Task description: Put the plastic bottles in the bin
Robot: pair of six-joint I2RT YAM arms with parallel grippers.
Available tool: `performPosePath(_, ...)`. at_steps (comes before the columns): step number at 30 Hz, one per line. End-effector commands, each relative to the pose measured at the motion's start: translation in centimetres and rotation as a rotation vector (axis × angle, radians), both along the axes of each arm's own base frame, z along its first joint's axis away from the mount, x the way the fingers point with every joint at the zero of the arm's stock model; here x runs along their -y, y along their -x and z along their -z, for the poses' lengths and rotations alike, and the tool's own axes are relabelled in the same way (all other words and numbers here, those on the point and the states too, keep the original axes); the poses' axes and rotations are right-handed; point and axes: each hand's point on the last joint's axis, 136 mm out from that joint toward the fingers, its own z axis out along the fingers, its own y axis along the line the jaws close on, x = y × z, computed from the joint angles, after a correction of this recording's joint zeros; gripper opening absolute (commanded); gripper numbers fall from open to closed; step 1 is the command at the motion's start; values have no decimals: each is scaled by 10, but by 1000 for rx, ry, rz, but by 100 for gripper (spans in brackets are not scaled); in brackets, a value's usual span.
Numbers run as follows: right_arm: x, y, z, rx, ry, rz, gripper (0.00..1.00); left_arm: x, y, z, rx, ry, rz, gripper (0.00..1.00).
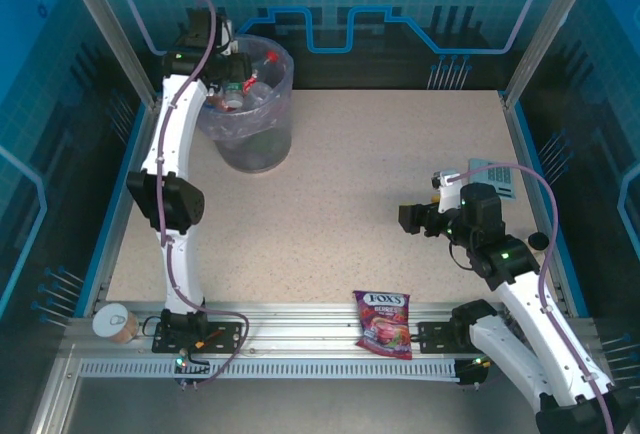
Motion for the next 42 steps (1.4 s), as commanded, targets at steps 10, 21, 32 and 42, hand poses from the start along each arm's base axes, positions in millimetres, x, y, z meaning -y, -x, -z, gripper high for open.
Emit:
performPosePath(10, 3, -2, 2, -8, 2, 12, 88, -10, 5, 67, -205, 71, 24, 49)
performPosePath(21, -2, -8, 0, -9, -14, 0, 87, 7, 17, -7, -40, 153, 85, 86)
performPosePath(32, -6, -13, -2, -7, -26, -11, 87, -8, 49, -96, 214, 74, 35, 99)
performPosePath(42, -2, -48, -23, 83, 28, 32, 90, -15, 152, -88, 395, 36, -39, 99)
